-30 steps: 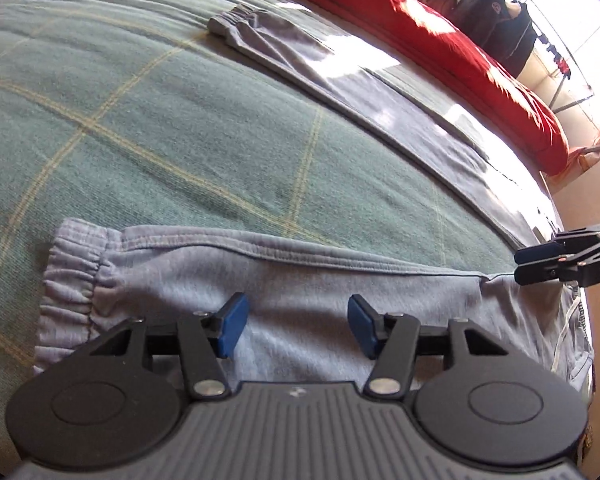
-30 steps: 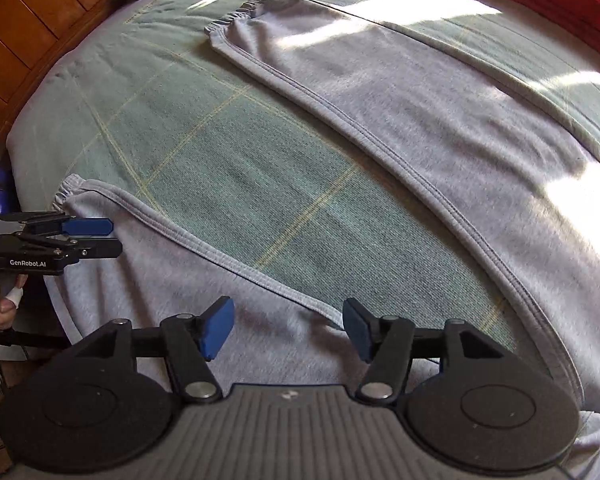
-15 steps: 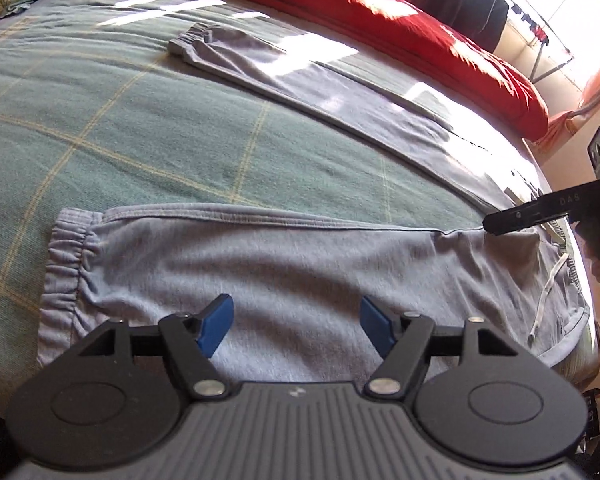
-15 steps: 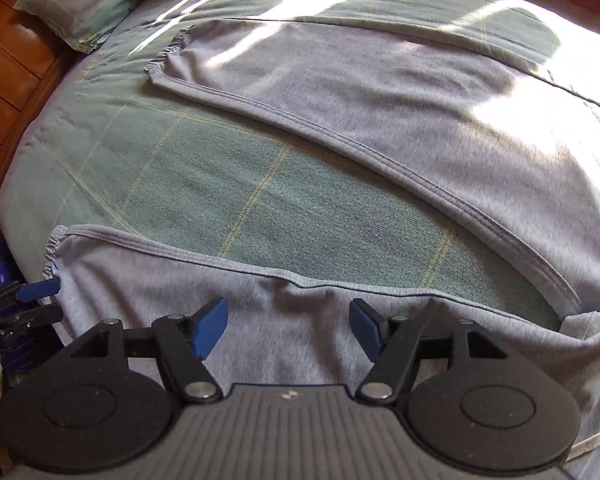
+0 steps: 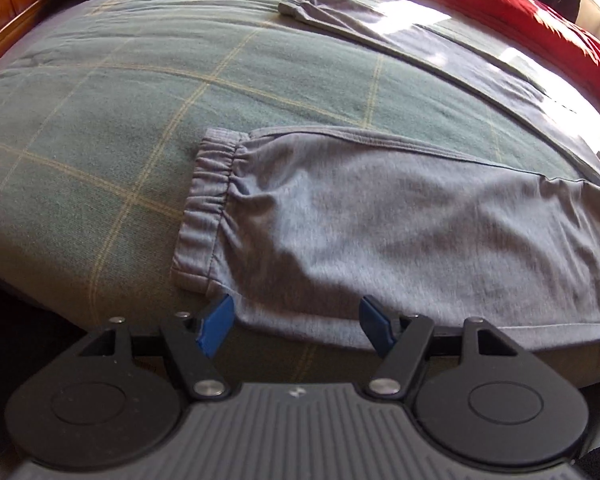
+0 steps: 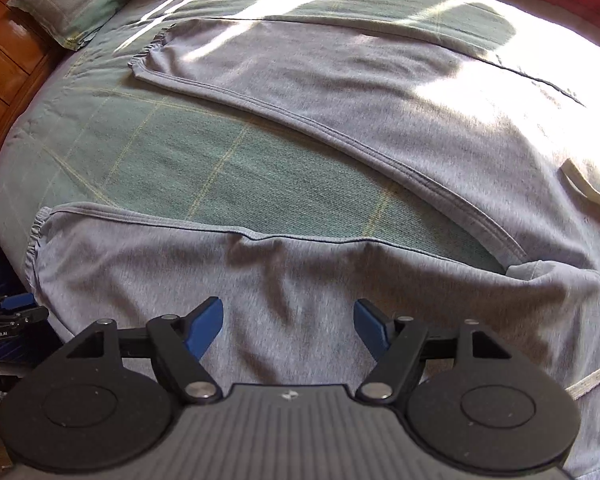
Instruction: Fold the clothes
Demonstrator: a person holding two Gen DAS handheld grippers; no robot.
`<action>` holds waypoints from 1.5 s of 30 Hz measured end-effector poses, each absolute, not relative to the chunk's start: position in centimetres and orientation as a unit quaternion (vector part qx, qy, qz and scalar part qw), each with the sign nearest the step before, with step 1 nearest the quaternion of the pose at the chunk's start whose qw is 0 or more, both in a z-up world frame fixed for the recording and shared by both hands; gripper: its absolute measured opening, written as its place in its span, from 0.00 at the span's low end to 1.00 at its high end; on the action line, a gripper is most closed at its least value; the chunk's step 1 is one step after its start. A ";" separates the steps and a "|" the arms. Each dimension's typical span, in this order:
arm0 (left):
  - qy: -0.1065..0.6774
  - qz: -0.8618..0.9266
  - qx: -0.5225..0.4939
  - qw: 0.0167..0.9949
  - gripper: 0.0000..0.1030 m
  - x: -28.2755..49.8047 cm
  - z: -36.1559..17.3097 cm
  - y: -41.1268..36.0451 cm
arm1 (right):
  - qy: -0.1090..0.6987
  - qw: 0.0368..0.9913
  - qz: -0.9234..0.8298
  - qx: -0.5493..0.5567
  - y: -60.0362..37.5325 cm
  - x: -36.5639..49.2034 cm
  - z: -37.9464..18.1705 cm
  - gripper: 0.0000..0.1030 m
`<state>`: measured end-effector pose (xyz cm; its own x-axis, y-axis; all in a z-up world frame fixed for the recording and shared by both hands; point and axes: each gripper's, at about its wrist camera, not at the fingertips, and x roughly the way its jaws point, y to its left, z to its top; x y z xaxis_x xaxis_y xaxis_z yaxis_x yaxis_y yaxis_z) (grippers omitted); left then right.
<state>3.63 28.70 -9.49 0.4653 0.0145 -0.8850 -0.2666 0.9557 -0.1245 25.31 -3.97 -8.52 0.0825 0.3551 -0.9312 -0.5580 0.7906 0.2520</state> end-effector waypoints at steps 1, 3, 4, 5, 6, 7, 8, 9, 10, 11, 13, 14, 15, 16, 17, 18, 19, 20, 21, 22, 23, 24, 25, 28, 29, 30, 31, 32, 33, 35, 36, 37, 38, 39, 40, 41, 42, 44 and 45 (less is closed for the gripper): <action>0.501 0.074 -0.116 0.855 0.68 4.0 -8.7 28.1 | 0.609 0.721 0.319 -0.091 -4.2 25.1 -8.8 0.74; 0.487 0.058 -0.098 0.866 0.70 5.5 -8.4 26.7 | 0.626 0.705 0.324 -0.085 -4.5 24.6 -9.7 0.74; 0.481 0.051 -0.089 0.871 0.70 6.4 -8.3 25.9 | 0.631 0.700 0.325 -0.079 -4.5 24.3 -10.1 0.74; 0.481 0.046 -0.085 0.871 0.70 7.2 -8.7 25.3 | 0.634 0.698 0.325 -0.067 -4.4 24.1 -10.6 0.74; 0.485 0.042 -0.082 0.870 0.70 7.9 -9.3 24.9 | 0.636 0.698 0.324 -0.058 -4.3 23.9 -11.1 0.74; 0.490 0.045 -0.082 0.867 0.70 8.5 -10.1 24.7 | 0.640 0.695 0.323 -0.052 -4.0 23.6 -11.8 0.74; 0.499 0.058 -0.084 0.861 0.70 8.8 -11.0 24.7 | 0.645 0.692 0.322 -0.046 -3.7 23.3 -12.6 0.74; 0.510 0.072 -0.083 0.853 0.70 8.7 -11.9 24.9 | 0.649 0.688 0.321 -0.040 -3.5 22.9 -13.3 0.74; 0.520 0.086 -0.081 0.846 0.70 8.5 -12.6 25.1 | 0.654 0.685 0.320 -0.035 -3.2 22.6 -14.1 0.76; 0.525 0.092 -0.085 0.842 0.70 7.8 -13.2 25.4 | 0.653 0.686 0.320 -0.039 -3.0 21.9 -14.5 0.78; 0.521 0.085 -0.097 0.844 0.71 5.9 -13.4 26.1 | 0.654 0.679 0.331 -0.040 -3.2 20.4 -14.8 0.94; 0.524 0.084 -0.101 0.842 0.73 5.2 -13.5 26.3 | 0.655 0.675 0.337 -0.040 -3.3 19.7 -14.9 0.95; 0.530 0.083 -0.104 0.838 0.73 4.6 -13.5 26.6 | 0.655 0.672 0.343 -0.040 -3.4 19.0 -15.0 0.97; 0.532 0.082 -0.107 0.836 0.73 4.2 -13.4 26.8 | 0.655 0.669 0.348 -0.051 -3.4 18.5 -15.0 0.97; 0.534 0.082 -0.106 0.835 0.73 4.3 -13.0 26.8 | 0.654 0.665 0.354 -0.063 -3.4 18.0 -15.0 0.97; 0.536 0.083 -0.103 0.834 0.73 4.5 -12.4 26.7 | 0.656 0.663 0.354 -0.066 -3.4 18.1 -14.7 0.97; 0.538 0.084 -0.100 0.833 0.72 4.7 -11.9 26.7 | 0.659 0.661 0.353 -0.067 -3.4 18.2 -14.4 0.96; 0.532 0.081 -0.093 0.837 0.72 5.1 -11.3 26.4 | 0.659 0.663 0.350 -0.063 -3.4 18.4 -14.0 0.96; 0.524 0.075 -0.083 0.845 0.72 5.6 -10.6 26.0 | 0.648 0.674 0.349 -0.064 -3.4 18.9 -13.3 0.96; 0.512 0.065 -0.073 0.853 0.72 6.3 -9.9 25.4 | 0.636 0.686 0.347 -0.065 -3.4 19.3 -12.5 0.96; 0.502 0.056 -0.063 0.861 0.73 7.1 -9.4 24.9 | 0.621 0.700 0.344 -0.072 -3.4 19.7 -11.9 0.96; 0.495 0.053 -0.057 0.866 0.73 7.9 -9.2 24.5 | 0.601 0.722 0.333 -0.083 -3.3 20.4 -11.2 0.96; 0.490 0.052 -0.051 0.869 0.73 8.7 -9.1 24.1 | 0.590 0.736 0.321 -0.089 -3.2 21.1 -11.1 0.96; 0.501 0.060 -0.064 0.861 0.73 10.9 -10.6 24.4 | 0.576 0.764 0.275 -0.092 -3.6 23.3 -12.0 0.96; 0.509 0.070 -0.072 0.855 0.73 11.3 -11.4 24.7 | 0.592 0.758 0.261 -0.086 -3.8 23.8 -13.1 0.96; 0.518 0.080 -0.078 0.848 0.73 11.2 -12.2 25.0 | 0.609 0.750 0.247 -0.081 -4.1 24.2 -14.3 0.96; 0.528 0.090 -0.084 0.841 0.73 10.9 -13.1 25.3 | 0.613 0.748 0.243 -0.079 -4.4 23.9 -14.9 0.99; 0.525 0.092 -0.088 0.842 0.74 10.3 -13.5 25.5 | 0.616 0.746 0.241 -0.079 -4.6 23.5 -15.5 1.00; 0.515 0.092 -0.092 0.847 0.75 9.5 -13.7 25.7 | 0.601 0.754 0.250 -0.092 -4.7 22.3 -15.5 1.00; 0.515 0.093 -0.095 0.847 0.76 8.7 -13.7 25.9 | 0.594 0.754 0.260 -0.108 -5.0 20.8 -15.4 1.00; 0.516 0.094 -0.096 0.846 0.76 8.5 -13.7 25.9 | 0.593 0.753 0.265 -0.108 -5.2 20.5 -15.4 1.00; 0.518 0.095 -0.097 0.845 0.76 8.2 -13.6 26.0 | 0.591 0.752 0.270 -0.109 -5.5 20.2 -15.3 1.00; 0.522 0.099 -0.096 0.842 0.76 8.3 -13.4 25.9 | 0.594 0.750 0.272 -0.103 -5.8 20.4 -15.1 1.00; 0.527 0.104 -0.094 0.838 0.76 8.7 -13.0 25.8 | 0.599 0.748 0.270 -0.089 -6.2 20.6 -14.8 1.00; 0.530 0.109 -0.089 0.837 0.75 9.0 -12.5 25.5 | 0.606 0.746 0.266 -0.071 -6.8 21.0 -14.4 1.00; 0.526 0.109 -0.081 0.840 0.75 9.2 -11.8 25.0 | 0.609 0.747 0.261 -0.049 -7.5 21.3 -13.8 1.00; 0.519 0.106 -0.072 0.845 0.75 9.4 -11.1 24.4 | 0.612 0.748 0.256 -0.026 -8.3 21.7 -13.1 1.00; 0.504 0.086 -0.053 0.858 0.75 9.8 -9.6 22.8 | 0.602 0.762 0.238 0.003 -10.5 22.0 -11.5 1.00; 0.498 0.075 -0.045 0.863 0.75 10.0 -8.9 22.0 | 0.597 0.769 0.229 0.017 -11.6 22.1 -10.7 1.00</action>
<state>9.97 21.97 -8.94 0.4930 0.0856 -0.8658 -0.1749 0.9846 -0.0023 22.11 -11.63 -10.70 0.1825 0.3717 -0.9102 -0.3318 0.8948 0.2988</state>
